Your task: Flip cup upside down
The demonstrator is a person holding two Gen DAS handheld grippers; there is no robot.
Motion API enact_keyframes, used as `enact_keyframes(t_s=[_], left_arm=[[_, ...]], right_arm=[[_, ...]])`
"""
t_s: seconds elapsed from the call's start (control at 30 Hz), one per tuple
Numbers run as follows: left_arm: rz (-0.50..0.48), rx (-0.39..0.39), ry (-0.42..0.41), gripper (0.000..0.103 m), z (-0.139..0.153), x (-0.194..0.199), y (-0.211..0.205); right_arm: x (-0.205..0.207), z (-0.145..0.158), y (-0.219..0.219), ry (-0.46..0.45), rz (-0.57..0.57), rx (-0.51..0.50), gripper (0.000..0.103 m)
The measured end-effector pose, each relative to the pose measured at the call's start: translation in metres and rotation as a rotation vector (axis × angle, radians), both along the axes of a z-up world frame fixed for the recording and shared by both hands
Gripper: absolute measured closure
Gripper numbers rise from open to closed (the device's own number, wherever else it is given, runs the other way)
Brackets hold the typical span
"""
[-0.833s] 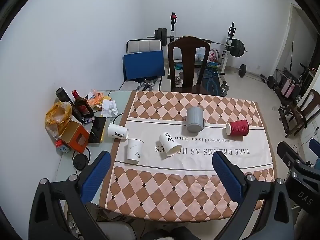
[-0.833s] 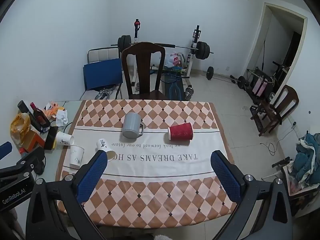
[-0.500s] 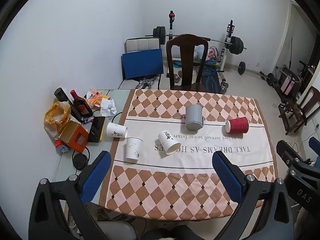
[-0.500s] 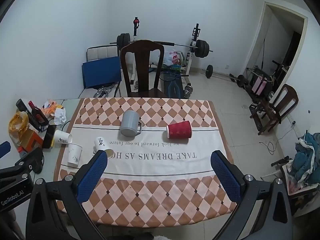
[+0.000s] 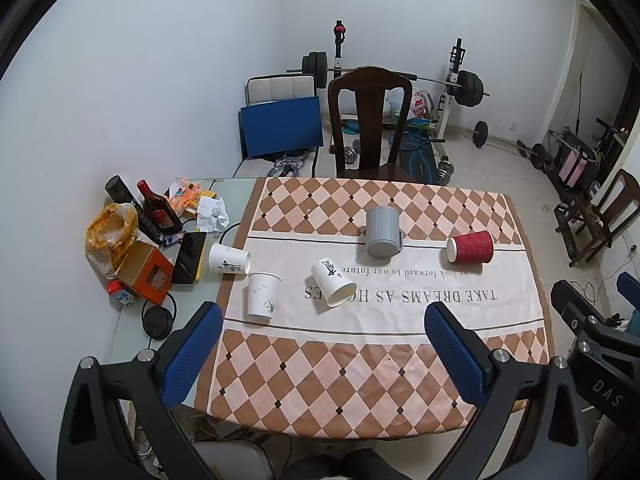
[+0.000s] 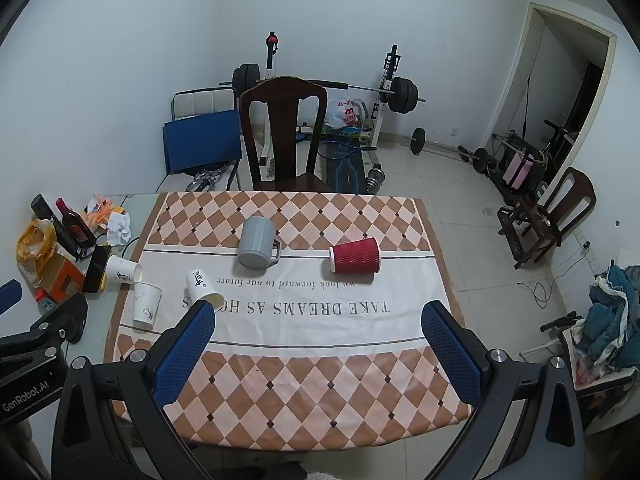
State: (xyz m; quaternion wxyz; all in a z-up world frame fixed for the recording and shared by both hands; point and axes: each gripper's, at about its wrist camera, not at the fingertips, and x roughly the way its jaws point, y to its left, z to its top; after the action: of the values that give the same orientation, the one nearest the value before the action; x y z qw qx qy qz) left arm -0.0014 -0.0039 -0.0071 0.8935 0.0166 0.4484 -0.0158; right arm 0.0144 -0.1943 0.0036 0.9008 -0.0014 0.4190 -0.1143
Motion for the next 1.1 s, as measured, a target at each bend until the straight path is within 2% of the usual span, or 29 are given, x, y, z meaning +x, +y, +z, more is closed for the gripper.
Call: enact_keyframes(t_s=[0.3,0.4,1.1], left_arm=[[-0.003,0.0,0.005,0.0,-0.001,0.0,-0.005],[-0.01,0.011,0.008,0.0,0.0,-0.004,-0.024],[-0.01,0.007,0.009,0.0,-0.001,-0.004,-0.023]], right_arm=[[-0.002,-0.001,-0.002,0.002,-0.001,-0.005,0.0],[-0.002,-0.005,-0.004,0.003,0.0,-0.008,0.0],[-0.006,-0.006,-0.01,0.005,-0.002,-0.012,0.0]])
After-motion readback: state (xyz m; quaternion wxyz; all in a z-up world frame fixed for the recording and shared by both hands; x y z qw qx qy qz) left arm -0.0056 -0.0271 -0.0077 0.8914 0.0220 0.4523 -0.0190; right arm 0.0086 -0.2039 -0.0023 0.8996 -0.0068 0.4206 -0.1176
